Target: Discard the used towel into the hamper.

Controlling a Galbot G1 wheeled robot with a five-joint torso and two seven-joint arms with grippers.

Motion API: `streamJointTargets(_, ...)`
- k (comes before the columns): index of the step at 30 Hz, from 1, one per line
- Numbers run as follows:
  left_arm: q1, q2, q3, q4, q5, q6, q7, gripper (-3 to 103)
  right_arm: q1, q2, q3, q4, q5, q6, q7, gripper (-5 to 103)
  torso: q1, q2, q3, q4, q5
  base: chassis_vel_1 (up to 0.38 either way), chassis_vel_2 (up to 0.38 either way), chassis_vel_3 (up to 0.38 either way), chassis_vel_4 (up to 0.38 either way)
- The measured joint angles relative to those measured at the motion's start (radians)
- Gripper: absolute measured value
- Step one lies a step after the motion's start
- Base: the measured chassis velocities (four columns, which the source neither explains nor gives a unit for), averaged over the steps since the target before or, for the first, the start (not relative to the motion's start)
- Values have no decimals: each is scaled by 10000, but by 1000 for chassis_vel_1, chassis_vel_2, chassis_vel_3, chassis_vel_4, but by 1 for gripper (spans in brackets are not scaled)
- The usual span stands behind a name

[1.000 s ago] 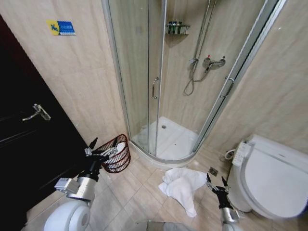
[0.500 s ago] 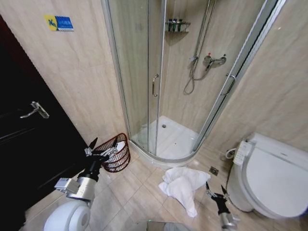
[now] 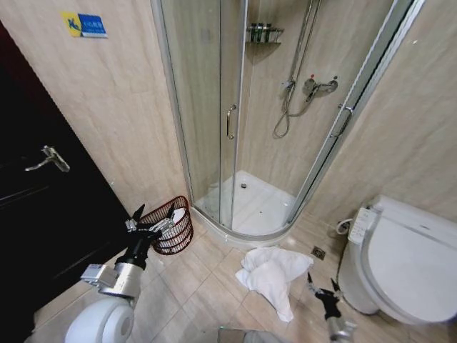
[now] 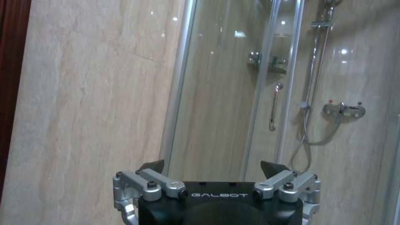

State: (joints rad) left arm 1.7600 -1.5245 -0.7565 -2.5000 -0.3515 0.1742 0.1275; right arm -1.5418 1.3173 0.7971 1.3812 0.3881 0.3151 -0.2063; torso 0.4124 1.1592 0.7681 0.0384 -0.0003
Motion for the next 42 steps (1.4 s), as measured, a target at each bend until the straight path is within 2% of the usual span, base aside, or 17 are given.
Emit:
streamJointTargets(2,0,0,-1,0,0,0,0,100,52,-204,-106,178,174,-119,43,100,-35,-76,-42,1,-11,0,0,0,0)
streamJointTargets(4,0,0,0,0,0,0,0,100,234,-133,-320,441,96,-168,616,100,-100,-229,-124,1,9,0,0,0,0)
streamJointTargets(5,0,0,0,0,0,0,0,100,234,-133,-320,441,96,-168,616,100,-100,-229,-124,1,9,0,0,0,0)
streamJointTargets(7,0,0,0,0,0,0,0,100,485,412,-324,515,-742,359,1388,100,-158,-353,-188,1,1,0,0,0,0)
streamJointTargets(8,0,0,-1,0,0,0,0,100,611,918,-201,638,-1495,633,1621,100,-200,-435,-229,1,13,0,0,0,0)
streamJointTargets(9,0,0,-1,0,0,0,0,100,611,918,-201,638,-1495,633,1621,100,-200,-435,-229,1,13,0,0,0,0)
streamJointTargets(11,0,1,0,1,0,0,-1,100,606,1453,-170,1130,-2019,443,1822,100,-258,-566,-303,1,-2,0,0,0,0)
streamJointTargets(14,0,0,0,0,0,0,-1,100,487,1882,-206,1755,-2409,-45,1849,100,-322,-705,-382,0,5,0,0,0,0)
streamJointTargets(16,0,0,0,0,0,0,0,100,532,2231,80,2030,-3793,-242,1833,100,-378,-833,-456,0,-3,0,0,0,0)
streamJointTargets(17,0,0,-1,0,0,0,0,100,581,2341,235,2066,-4188,-261,1758,100,-403,-893,-489,0,-3,0,0,0,0)
streamJointTargets(20,0,0,0,0,0,0,-1,100,603,2426,243,2201,-4048,-513,1820,100,-451,-1005,-550,1,3,0,0,0,0)
streamJointTargets(24,0,0,0,0,0,0,0,100,354,2175,52,2619,-2848,-1179,1516,100,-553,-1228,-670,0,3,0,0,0,0)
streamJointTargets(28,0,-1,0,0,0,0,0,100,267,1998,49,2873,-2228,-1399,1167,100,-643,-1424,-781,0,1,0,0,0,0)
streamJointTargets(36,0,0,0,0,0,0,-1,100,251,2201,-4,2434,-2242,-953,1157,100,-813,-1819,-1002,0,3,0,0,0,0)
streamJointTargets(42,0,0,0,0,0,0,0,100,261,2300,-13,2364,-2346,-986,1115,100,-923,-2065,-1142,0,2,0,0,0,0)
